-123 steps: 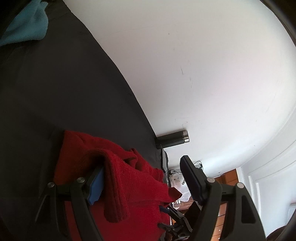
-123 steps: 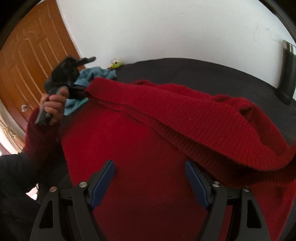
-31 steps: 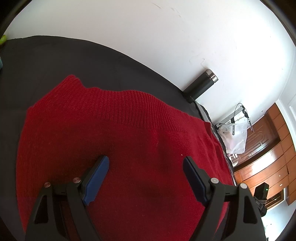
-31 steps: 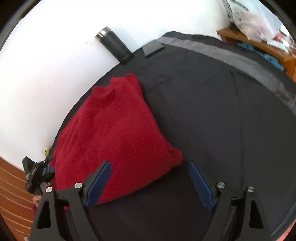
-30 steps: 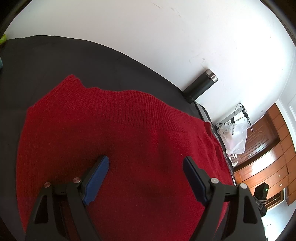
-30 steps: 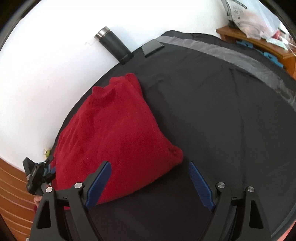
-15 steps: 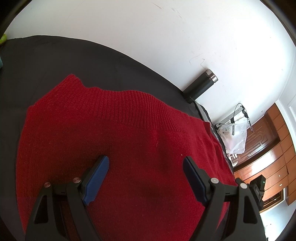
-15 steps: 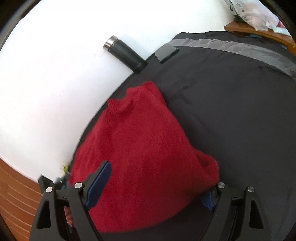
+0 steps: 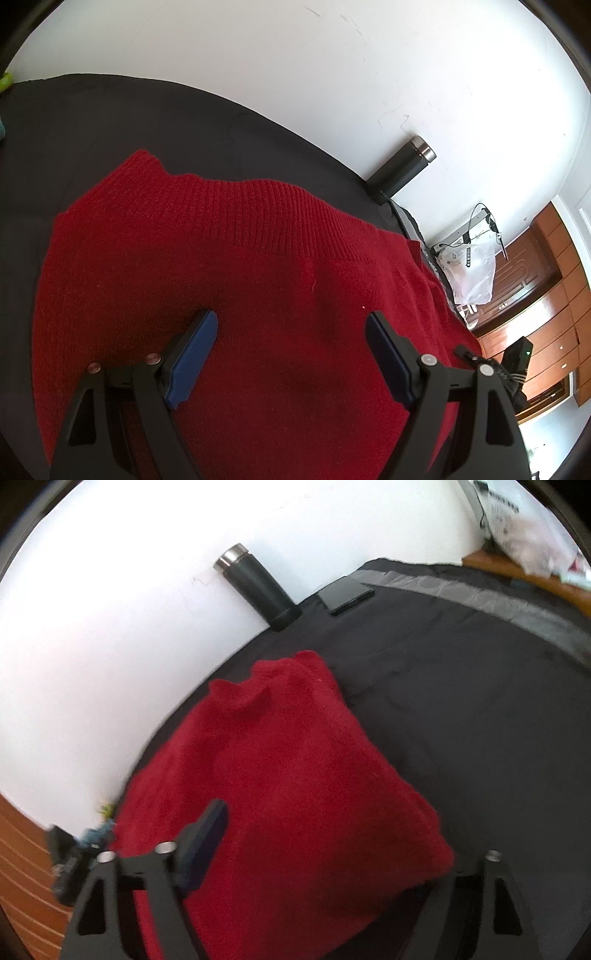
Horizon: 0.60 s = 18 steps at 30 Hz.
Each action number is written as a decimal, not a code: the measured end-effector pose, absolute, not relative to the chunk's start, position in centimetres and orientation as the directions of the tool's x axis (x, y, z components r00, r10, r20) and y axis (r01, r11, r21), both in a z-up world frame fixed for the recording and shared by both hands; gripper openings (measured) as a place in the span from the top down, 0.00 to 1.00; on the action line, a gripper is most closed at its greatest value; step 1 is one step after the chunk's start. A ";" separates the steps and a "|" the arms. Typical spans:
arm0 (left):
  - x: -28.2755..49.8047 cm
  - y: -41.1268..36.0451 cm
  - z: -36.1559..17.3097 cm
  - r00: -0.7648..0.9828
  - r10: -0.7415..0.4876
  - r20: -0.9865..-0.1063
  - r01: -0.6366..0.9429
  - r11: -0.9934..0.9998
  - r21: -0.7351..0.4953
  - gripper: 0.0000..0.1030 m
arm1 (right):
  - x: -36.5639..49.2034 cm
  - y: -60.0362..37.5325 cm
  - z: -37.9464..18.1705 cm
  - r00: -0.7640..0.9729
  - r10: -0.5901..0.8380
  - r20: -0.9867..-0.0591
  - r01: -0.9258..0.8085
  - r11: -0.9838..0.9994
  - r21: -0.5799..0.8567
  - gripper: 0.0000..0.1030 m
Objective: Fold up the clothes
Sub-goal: 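Grasp the folded sweater edge with the right tool and lift it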
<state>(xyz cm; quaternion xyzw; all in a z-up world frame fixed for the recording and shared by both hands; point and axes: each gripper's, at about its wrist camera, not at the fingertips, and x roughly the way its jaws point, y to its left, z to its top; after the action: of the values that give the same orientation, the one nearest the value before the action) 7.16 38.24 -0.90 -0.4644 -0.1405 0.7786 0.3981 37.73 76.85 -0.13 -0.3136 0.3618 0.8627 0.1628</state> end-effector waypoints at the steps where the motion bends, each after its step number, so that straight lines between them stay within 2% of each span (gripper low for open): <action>1: 7.2 38.2 -0.9 -0.251 0.751 -0.611 -0.489 -0.643 -0.589 0.18 | 37.8 76.9 -0.2 -0.748 0.057 -0.661 -0.512 -0.684 0.520 0.47; 3: 7.2 38.2 -0.9 -0.251 0.751 -0.611 -0.489 -0.643 -0.589 0.18 | 38.3 77.4 -0.6 -0.758 0.042 -0.651 -0.505 -0.670 0.544 0.57; 6: 7.2 38.2 -0.8 -0.251 0.750 -0.613 -0.489 -0.644 -0.588 0.18 | 38.9 78.0 -1.0 -0.773 0.013 -0.634 -0.491 -0.645 0.585 0.63; 12: 7.1 38.2 -0.9 -0.248 0.750 -0.613 -0.484 -0.644 -0.592 0.18 | 38.9 77.3 0.0 -0.772 0.024 -0.635 -0.493 -0.653 0.575 0.69; 18: 7.0 38.1 -0.7 -0.242 0.747 -0.619 -0.467 -0.649 -0.600 0.18 | 38.3 75.1 3.6 -0.801 0.069 -0.594 -0.449 -0.727 0.520 0.69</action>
<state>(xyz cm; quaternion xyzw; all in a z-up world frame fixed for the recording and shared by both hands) 7.03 38.07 -0.67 -0.4746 -0.1475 0.7742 0.3918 38.28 75.07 3.57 -0.2794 0.3396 0.8862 0.1461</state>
